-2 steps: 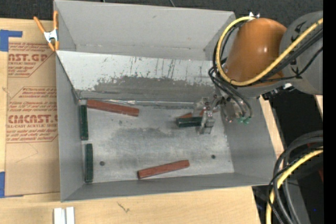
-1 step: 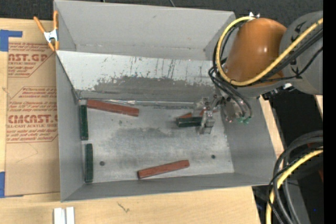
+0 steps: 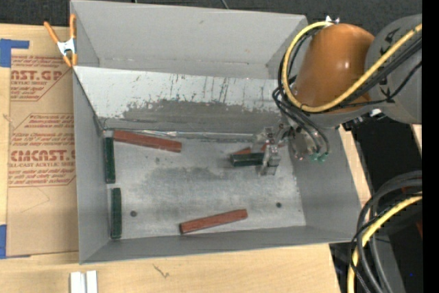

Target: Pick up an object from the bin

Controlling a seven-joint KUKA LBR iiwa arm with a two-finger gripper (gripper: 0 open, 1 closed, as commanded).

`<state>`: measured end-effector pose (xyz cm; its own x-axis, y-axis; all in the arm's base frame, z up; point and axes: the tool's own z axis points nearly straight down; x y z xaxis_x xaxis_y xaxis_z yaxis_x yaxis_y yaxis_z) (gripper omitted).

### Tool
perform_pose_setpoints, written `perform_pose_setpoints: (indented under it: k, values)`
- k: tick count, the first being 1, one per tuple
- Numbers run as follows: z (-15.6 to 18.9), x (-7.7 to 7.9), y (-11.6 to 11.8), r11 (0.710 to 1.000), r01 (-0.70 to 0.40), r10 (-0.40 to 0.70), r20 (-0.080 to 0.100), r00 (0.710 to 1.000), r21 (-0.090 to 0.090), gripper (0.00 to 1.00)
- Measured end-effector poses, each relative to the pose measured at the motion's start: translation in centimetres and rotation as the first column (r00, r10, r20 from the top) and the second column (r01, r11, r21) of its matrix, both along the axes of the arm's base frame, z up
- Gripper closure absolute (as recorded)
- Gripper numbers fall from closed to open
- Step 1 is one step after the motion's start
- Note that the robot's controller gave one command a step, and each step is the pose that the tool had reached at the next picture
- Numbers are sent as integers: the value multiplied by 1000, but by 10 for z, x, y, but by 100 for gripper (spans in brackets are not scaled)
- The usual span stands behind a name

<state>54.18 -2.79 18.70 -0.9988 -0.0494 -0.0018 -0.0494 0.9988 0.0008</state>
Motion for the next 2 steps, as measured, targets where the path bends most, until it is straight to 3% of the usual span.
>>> perform_pose_setpoints:
  k: [2]
  values:
    - [0,0,0,1000,0,0,0,1000,0,100]
